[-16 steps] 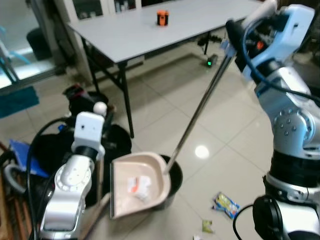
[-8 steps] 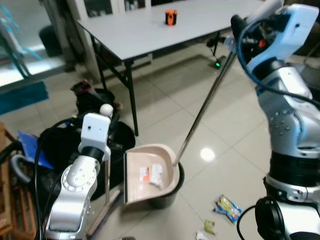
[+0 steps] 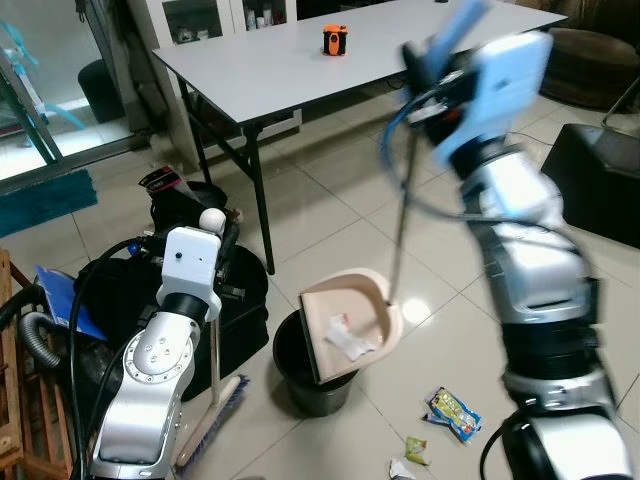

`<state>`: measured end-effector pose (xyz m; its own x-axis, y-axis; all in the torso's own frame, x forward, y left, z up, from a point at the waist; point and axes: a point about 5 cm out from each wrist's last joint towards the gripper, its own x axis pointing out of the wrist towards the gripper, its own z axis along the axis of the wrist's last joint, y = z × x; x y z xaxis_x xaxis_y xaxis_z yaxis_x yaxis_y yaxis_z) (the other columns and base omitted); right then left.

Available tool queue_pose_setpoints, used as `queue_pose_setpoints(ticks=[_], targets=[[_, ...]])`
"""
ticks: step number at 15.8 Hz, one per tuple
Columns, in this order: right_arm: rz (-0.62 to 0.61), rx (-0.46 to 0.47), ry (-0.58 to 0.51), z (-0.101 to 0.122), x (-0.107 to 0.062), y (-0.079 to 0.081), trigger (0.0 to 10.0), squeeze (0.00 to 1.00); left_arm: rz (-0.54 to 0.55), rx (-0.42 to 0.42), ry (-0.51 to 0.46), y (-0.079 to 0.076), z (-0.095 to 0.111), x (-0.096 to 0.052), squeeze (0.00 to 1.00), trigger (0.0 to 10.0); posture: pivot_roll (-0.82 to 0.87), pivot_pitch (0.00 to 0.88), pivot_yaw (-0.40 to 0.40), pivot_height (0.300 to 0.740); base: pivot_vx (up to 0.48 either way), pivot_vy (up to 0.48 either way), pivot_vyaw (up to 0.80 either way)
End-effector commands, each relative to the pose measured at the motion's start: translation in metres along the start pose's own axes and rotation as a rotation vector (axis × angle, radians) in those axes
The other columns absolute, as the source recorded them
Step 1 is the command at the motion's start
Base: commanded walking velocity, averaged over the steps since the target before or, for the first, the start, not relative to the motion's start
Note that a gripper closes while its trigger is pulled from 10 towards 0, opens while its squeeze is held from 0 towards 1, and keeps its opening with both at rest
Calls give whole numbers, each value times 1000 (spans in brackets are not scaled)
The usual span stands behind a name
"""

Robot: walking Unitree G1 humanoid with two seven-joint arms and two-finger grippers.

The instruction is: Sweep floor

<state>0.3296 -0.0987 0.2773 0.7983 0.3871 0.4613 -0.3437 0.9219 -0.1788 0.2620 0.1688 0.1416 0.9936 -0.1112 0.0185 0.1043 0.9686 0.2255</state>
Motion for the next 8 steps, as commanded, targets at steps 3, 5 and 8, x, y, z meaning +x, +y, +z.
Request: queue_pose_setpoints(ticks=[3, 5, 8], targets=[[82, -84, -122, 5, 1, 21, 10000, 0, 26, 22, -20, 4, 3, 0, 0, 10000, 60, 0, 28, 740, 0, 0, 0], [82, -84, -122, 5, 1, 21, 10000, 0, 26, 22, -20, 4, 3, 0, 0, 10000, 60, 0, 28, 740, 0, 0, 0], [176, -133, -159, 1, -4, 45, 10000, 0, 29, 22, -19, 5, 2, 0, 0, 10000, 64, 0, 24, 740, 0, 0, 0]])
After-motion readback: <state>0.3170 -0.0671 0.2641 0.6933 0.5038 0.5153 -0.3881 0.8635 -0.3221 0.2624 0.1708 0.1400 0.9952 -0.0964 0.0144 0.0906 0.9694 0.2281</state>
